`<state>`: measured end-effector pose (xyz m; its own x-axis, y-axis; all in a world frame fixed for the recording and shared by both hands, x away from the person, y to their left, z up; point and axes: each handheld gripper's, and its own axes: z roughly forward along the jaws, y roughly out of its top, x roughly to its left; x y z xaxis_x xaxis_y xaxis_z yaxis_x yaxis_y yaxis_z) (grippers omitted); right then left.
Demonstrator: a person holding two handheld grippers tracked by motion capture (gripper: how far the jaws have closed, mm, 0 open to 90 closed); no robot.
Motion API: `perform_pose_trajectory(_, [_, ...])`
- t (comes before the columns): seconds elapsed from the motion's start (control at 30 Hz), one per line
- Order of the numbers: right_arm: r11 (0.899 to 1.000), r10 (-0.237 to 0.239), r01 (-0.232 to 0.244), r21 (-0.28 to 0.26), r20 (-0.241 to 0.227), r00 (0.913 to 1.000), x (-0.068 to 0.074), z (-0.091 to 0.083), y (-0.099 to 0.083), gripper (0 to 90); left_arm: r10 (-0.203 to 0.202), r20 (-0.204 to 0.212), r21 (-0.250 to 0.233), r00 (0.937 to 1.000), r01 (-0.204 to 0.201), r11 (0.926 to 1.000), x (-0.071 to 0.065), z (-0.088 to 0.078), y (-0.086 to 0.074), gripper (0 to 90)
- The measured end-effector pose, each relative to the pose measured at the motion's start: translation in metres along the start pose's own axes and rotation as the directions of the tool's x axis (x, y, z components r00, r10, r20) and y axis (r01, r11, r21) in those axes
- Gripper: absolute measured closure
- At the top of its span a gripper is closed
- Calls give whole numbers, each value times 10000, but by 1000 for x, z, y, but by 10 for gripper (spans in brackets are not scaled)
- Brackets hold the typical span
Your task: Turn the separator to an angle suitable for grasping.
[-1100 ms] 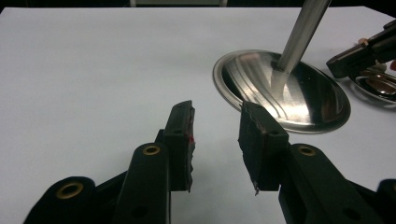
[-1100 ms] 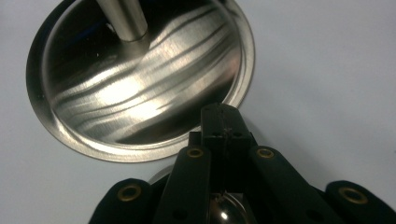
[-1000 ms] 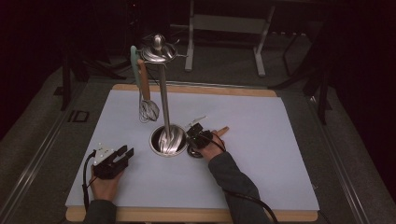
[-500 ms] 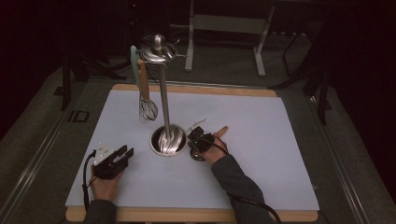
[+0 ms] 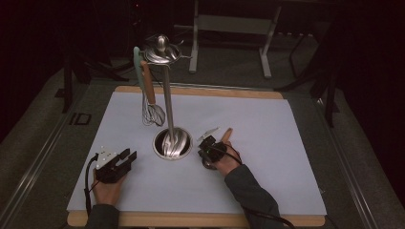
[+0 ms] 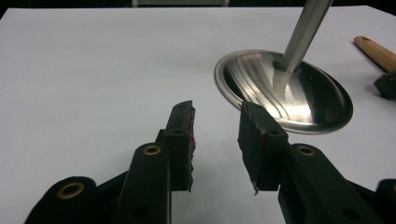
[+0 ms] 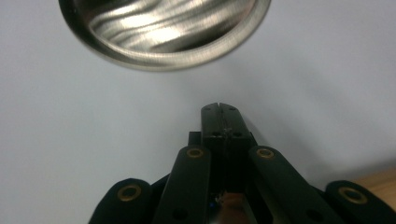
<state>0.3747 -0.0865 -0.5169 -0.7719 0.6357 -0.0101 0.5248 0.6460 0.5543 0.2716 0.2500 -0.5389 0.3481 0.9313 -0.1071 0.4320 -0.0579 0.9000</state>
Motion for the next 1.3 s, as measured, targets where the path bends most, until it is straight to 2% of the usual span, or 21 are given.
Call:
perform_pose_trajectory(0.67, [9992,-105,102,384,56,9999,-14,-33,-44,900,10,-15,9,10000,-10,10000,0,0,0,652])
perform_pose_trajectory(0.93, [9986,240,-247,478,146,9996,-30,-49,-67,900,8,-33,32,10000,-8,10000,0,0,0,652])
perform_pose_trajectory(1.3, [9967,447,-466,663,300,9986,-45,-61,-82,900,-19,-44,35,10000,19,10000,0,0,0,652])
